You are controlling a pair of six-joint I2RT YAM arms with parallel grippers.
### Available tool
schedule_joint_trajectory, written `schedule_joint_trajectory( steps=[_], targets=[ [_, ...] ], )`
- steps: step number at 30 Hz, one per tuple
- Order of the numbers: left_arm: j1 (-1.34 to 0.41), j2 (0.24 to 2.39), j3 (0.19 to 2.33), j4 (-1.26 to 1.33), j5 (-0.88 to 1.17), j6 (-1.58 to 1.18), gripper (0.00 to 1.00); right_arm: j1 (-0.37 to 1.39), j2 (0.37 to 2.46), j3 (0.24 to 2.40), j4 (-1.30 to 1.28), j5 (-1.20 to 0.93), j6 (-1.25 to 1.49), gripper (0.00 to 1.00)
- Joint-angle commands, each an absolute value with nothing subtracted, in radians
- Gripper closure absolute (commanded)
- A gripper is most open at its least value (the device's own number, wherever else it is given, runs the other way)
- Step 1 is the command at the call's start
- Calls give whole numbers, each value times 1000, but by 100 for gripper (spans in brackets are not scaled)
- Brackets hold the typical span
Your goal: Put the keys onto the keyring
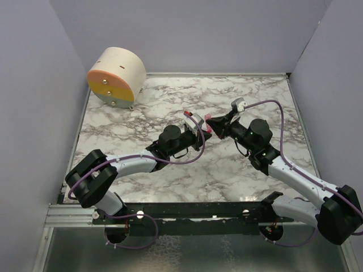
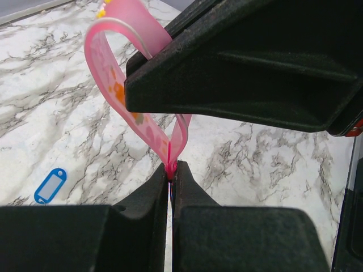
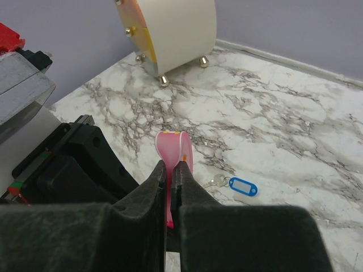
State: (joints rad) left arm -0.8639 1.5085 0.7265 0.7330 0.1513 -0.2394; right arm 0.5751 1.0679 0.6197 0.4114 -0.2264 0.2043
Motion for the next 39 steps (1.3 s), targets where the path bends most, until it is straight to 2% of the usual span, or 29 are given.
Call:
schedule_joint_trajectory(
  steps=[1,9,11,14,18,27,33,39],
  targets=[
    [-859,1511,746,772,174,-247,100,581,1061,649,402,-245,193,99],
    [-850,1496,727,780,152,-280,100,580,1124,711,347,-229,204,98],
    [-838,1496,722,794,166,-298,100,581,1176,771,289,-238,210,95],
    [-820,1492,712,808,182,-320,100,581,1242,850,235,-252,220,84],
    [-794,1468,681,819,184,-327,100,581,1224,824,280,-228,237,66],
    [-748,1375,579,854,121,-263,100,579,1095,754,274,-127,255,48],
    [-740,1279,531,817,-108,-340,100,580,1122,752,157,11,271,47],
    [-736,1225,624,574,-239,-452,100,580,1160,727,143,48,277,47]
  ],
)
